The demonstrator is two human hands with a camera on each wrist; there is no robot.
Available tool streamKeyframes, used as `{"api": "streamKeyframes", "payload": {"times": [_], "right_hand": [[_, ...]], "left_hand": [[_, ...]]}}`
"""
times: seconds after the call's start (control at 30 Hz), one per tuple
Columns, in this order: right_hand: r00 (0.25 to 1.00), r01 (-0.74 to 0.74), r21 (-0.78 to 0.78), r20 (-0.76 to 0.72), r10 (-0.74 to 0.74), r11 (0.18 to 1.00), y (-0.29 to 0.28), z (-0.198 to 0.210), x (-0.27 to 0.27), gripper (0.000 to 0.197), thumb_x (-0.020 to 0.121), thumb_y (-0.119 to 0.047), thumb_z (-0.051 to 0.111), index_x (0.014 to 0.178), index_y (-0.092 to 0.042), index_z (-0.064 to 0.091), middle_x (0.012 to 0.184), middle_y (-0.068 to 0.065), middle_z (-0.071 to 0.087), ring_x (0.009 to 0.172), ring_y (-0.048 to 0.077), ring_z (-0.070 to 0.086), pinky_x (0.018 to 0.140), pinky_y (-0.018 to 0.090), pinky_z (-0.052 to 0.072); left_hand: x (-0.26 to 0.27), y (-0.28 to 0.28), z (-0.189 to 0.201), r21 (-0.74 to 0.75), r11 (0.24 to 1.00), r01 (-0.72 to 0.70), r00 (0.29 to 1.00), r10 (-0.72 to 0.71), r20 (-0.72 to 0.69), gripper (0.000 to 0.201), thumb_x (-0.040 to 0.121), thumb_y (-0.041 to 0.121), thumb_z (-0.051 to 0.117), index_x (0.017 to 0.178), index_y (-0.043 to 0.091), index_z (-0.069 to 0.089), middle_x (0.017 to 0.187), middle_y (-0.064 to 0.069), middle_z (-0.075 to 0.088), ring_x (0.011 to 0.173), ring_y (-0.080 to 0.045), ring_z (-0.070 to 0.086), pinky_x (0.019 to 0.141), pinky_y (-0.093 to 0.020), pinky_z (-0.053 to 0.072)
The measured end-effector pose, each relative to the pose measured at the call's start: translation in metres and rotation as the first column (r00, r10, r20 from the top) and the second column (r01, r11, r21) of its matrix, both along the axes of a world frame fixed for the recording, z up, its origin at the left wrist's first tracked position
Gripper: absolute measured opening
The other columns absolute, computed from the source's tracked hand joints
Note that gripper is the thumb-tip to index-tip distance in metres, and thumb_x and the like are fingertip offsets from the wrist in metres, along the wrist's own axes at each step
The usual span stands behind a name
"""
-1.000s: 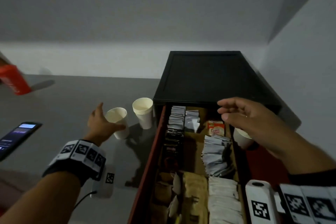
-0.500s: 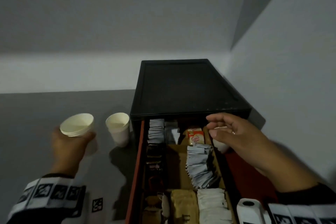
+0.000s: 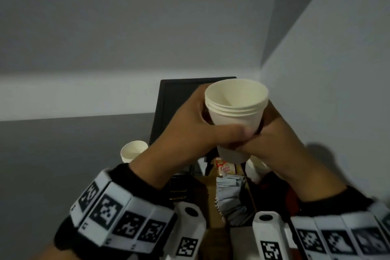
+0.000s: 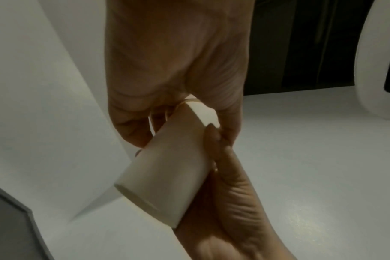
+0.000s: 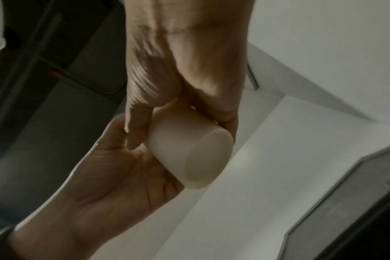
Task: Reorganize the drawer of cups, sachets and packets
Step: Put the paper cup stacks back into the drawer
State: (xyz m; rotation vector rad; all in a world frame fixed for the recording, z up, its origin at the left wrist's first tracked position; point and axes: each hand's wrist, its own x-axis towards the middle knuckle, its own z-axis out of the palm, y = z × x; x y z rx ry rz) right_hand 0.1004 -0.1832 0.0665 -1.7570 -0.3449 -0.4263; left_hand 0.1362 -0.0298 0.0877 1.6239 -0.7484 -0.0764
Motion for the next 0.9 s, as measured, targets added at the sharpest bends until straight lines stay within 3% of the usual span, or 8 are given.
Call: {"api": "streamKeyframes", "payload": {"times": [0.1,0.2,0.33,0.4,0.5,0.6,0.7,0.9], "right_hand": [[1.000,0.020,0.101,-0.014,-0.018,0.995,-0.007,-0.006,-0.004,0.080,0.042,-0.029,0.077,0.118,-0.020,0.056,0.102,0.000,0.070,0.089,0.011,0.068,0.067,0.021,0.053],[0.996,0.088,0.123,-0.020,-0.086,0.988,-0.017,-0.011,-0.005,0.081,0.039,-0.035,0.079,0.115,-0.022,0.058,0.100,-0.001,0.070,0.092,0.015,0.067,0.072,0.030,0.055],[0.983,0.185,0.167,-0.030,-0.182,0.969,-0.037,-0.018,-0.009,0.113,0.025,-0.056,0.088,0.125,-0.016,0.053,0.105,0.006,0.068,0.095,0.024,0.066,0.075,0.042,0.055],[0.979,0.204,0.148,-0.034,-0.201,0.968,-0.043,-0.020,-0.015,0.110,0.028,-0.062,0.085,0.124,-0.021,0.053,0.106,0.003,0.068,0.097,0.021,0.066,0.077,0.040,0.055],[0.975,0.220,0.149,-0.049,-0.215,0.964,-0.052,-0.025,-0.023,0.101,0.026,-0.058,0.086,0.117,-0.029,0.055,0.101,-0.006,0.070,0.091,0.014,0.068,0.068,0.024,0.056],[0.966,0.258,0.161,-0.079,-0.248,0.953,-0.060,-0.032,-0.026,0.102,0.022,-0.063,0.085,0.115,-0.033,0.055,0.103,-0.006,0.069,0.094,0.013,0.067,0.068,0.025,0.056],[0.958,0.284,0.152,-0.092,-0.272,0.947,-0.064,-0.035,-0.028,0.110,0.021,-0.067,0.084,0.121,-0.030,0.054,0.109,-0.001,0.067,0.099,0.018,0.065,0.077,0.035,0.055],[0.948,0.316,0.141,-0.092,-0.305,0.938,-0.078,-0.031,-0.042,0.116,0.022,-0.064,0.084,0.126,-0.026,0.049,0.109,-0.001,0.065,0.099,0.016,0.064,0.069,0.028,0.056]], "left_hand": [[0.009,0.003,-0.004,0.083,0.995,0.047,0.999,-0.046,-0.013,0.077,0.058,0.040,0.083,0.127,0.032,0.053,0.122,0.011,0.061,0.112,-0.012,0.059,0.094,-0.039,0.051],[0.032,0.021,-0.015,0.200,0.963,-0.183,0.982,0.186,0.003,0.082,0.053,0.049,0.084,0.127,0.033,0.052,0.130,0.010,0.052,0.114,-0.009,0.053,0.094,-0.032,0.047],[0.086,0.076,-0.063,0.279,0.699,-0.658,0.750,0.640,0.165,0.082,0.067,0.035,0.082,0.138,0.024,0.042,0.140,-0.005,0.038,0.127,-0.023,0.042,0.101,-0.038,0.040],[0.104,0.105,-0.097,0.342,0.602,-0.721,0.673,0.726,0.141,0.099,0.064,0.033,0.085,0.145,0.022,0.029,0.147,-0.011,0.028,0.135,-0.030,0.030,0.108,-0.046,0.033],[0.118,0.130,-0.148,0.457,0.534,-0.711,0.626,0.777,0.067,0.116,0.058,0.032,0.089,0.149,0.018,0.018,0.151,-0.014,0.024,0.139,-0.034,0.023,0.111,-0.050,0.027],[0.125,0.130,-0.188,0.449,0.616,-0.647,0.635,0.761,-0.130,0.123,0.054,0.020,0.091,0.149,0.015,0.013,0.151,-0.016,0.028,0.137,-0.035,0.029,0.108,-0.047,0.031],[0.127,0.117,-0.211,0.239,0.717,-0.655,0.653,0.696,-0.299,0.111,0.052,-0.003,0.087,0.142,0.006,0.023,0.139,-0.018,0.043,0.126,-0.033,0.045,0.094,-0.038,0.041],[0.122,0.102,-0.196,0.153,0.683,-0.714,0.637,0.725,-0.262,0.073,0.067,-0.010,0.077,0.128,-0.001,0.039,0.123,-0.023,0.054,0.105,-0.031,0.057,0.082,-0.036,0.045]]}}
